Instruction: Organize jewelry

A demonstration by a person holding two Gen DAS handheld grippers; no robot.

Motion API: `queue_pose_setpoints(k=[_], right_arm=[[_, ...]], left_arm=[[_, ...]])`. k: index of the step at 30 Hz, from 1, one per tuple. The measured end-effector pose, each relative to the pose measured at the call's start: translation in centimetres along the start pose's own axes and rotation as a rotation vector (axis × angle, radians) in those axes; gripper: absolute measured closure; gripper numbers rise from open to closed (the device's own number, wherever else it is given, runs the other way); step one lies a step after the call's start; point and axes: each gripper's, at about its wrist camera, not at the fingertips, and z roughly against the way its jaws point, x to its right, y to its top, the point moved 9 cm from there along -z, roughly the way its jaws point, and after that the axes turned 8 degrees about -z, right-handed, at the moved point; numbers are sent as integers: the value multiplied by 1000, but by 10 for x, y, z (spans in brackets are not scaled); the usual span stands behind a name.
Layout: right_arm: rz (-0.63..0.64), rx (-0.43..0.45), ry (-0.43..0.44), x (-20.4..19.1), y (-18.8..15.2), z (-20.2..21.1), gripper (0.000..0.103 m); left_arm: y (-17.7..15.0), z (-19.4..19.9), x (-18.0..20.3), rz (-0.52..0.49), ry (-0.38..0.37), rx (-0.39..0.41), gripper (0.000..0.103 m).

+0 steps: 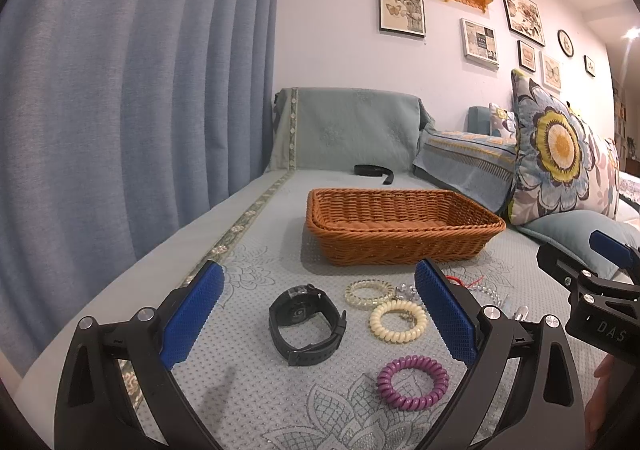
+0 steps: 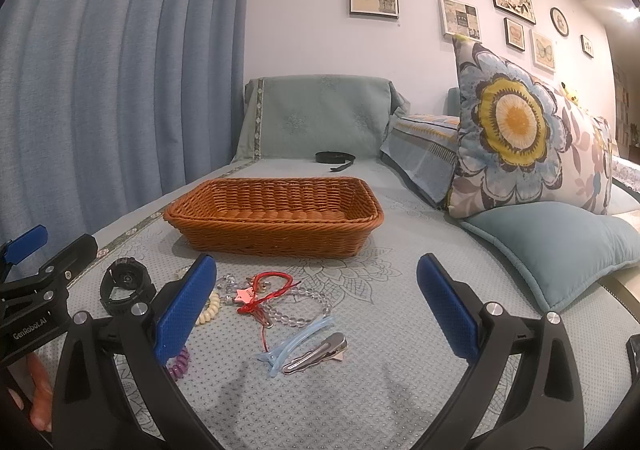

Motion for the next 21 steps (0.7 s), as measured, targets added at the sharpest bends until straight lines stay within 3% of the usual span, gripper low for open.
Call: queue_pose_setpoints(k=[7,13,15,18,20,21], right_arm=[[-11,-45,1,5,-2,-6,8],[-10,-166,8,17,-12,-20,26],[1,-220,21,18,-18,-25,36],[8,-273,28,21,-26,-28,43],[-11,-322,47,24,-31,-30,46],[-17,-347,47,27,-34,-31,48]], left_arm=[[-3,-8,-10,25,-46,-59,10],[-12,-22,-40,200,-263,-181,17],[-16,-24,-31,219,-365,-221,24],[-22,-25,-3,174,-462,-276,32],[-28,-26,15,120,-482,-318,46],[-35,-27,27,86,-490,-352,48]])
